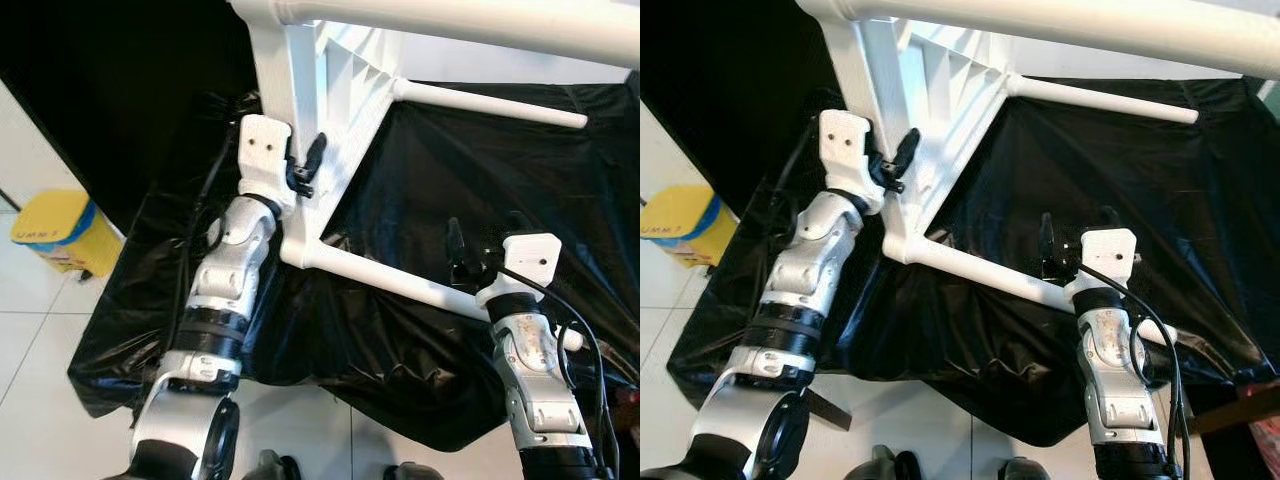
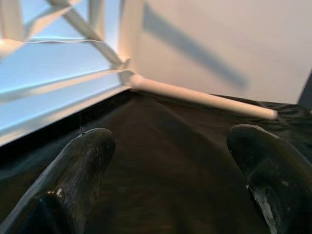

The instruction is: Building children table

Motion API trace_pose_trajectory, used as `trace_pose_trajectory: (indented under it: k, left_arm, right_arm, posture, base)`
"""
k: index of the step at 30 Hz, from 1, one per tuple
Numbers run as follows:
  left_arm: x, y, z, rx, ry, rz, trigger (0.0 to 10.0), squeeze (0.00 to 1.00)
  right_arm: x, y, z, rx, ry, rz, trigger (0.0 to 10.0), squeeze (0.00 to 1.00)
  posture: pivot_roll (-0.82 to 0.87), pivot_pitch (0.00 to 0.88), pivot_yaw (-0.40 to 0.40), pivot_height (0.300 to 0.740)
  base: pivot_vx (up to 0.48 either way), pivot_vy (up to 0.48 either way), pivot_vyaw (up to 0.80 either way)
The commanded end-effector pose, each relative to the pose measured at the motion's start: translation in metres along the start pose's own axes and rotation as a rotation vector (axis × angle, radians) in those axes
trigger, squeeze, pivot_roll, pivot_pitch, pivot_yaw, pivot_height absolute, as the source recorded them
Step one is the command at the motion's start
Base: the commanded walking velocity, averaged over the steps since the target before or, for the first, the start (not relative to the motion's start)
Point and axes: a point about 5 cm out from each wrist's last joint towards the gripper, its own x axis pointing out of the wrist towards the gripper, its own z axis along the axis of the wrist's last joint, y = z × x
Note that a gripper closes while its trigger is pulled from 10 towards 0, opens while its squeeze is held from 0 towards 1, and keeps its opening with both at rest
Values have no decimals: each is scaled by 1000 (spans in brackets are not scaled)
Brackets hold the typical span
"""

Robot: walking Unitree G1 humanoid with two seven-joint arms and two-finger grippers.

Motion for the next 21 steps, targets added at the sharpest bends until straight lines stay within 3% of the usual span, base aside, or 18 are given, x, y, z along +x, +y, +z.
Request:
trace_pose_trajectory:
  k: [1, 4, 7, 9, 11, 13, 16, 18, 21]
  left_arm:
    - [-12, 36, 9, 60, -36, 287, 0, 0]
    - [-24, 50, 14, 117, -56, 392, 0, 0]
    - [-27, 53, 16, 127, -60, 415, 0, 0]
    - [-38, 63, 20, 155, -69, 503, 0, 0]
    - [-38, 63, 20, 155, -69, 503, 0, 0]
    - [-51, 69, 24, 182, -74, 571, 0, 0]
    - [-57, 72, 26, 201, -74, 598, 0, 0]
    - [-71, 75, 31, 235, -77, 665, 0, 0]
    - [-76, 76, 33, 245, -78, 688, 0, 0]
  right_arm:
    - [2, -1, 1, -1, 3, 7, 10000, 0]
    - [6, 0, 2, -6, -2, 25, 10000, 0]
    - [7, 0, 2, -7, -2, 29, 10000, 0]
    - [10, 1, 2, -7, -5, 40, 10000, 0]
    - [10, 1, 2, -7, -5, 40, 10000, 0]
    - [13, 1, 2, -7, -6, 45, 10000, 0]
    - [13, 1, 2, -7, -6, 47, 10000, 0]
    - [15, 2, 1, -5, -5, 55, 10000, 0]
    - [15, 3, 1, -4, -6, 59, 10000, 0]
  posture:
    - [-158, 94, 12, 740]
    - [-146, 97, -8, 740]
    - [-144, 97, -10, 740]
    - [-135, 98, -16, 740]
    - [-135, 98, -16, 740]
    - [-128, 100, -18, 740]
    - [-119, 102, -21, 740]
    - [-111, 104, -25, 740]
    - [-111, 104, -25, 740]
  base:
    - [0, 0, 0]
    - [0, 0, 0]
    - [0, 0, 0]
    - [0, 0, 0]
    - [0, 0, 0]
    - [0, 0, 0]
    - [0, 0, 0]
    - [0, 0, 0]
    - [0, 0, 0]
